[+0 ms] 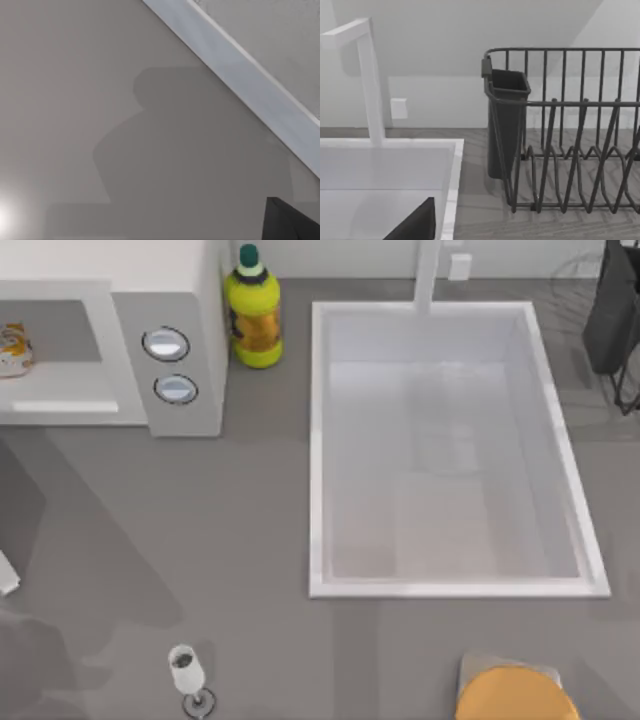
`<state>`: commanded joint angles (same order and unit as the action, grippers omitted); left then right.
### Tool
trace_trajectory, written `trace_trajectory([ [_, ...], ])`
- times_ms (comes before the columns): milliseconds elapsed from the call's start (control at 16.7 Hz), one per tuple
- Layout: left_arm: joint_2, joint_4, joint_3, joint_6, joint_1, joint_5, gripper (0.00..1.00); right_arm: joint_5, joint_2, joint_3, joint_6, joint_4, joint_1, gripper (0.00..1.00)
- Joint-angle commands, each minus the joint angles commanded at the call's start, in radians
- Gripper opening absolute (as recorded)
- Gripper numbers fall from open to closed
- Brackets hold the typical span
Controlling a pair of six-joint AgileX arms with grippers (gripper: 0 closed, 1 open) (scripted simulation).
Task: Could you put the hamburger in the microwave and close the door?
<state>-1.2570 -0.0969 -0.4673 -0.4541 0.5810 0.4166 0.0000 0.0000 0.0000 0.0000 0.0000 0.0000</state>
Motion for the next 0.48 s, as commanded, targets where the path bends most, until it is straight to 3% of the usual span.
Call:
trace_trajectory([
  [300,0.005,0.000,0.002,0.013,-0.010,-0.006,0.00,0.000,0.000,0.000,0.000,0.000,0.000,1.00],
  [480,0.042,0.003,0.026,0.087,-0.103,-0.069,0.00,0.000,0.000,0.000,0.000,0.000,0.000,1.00],
])
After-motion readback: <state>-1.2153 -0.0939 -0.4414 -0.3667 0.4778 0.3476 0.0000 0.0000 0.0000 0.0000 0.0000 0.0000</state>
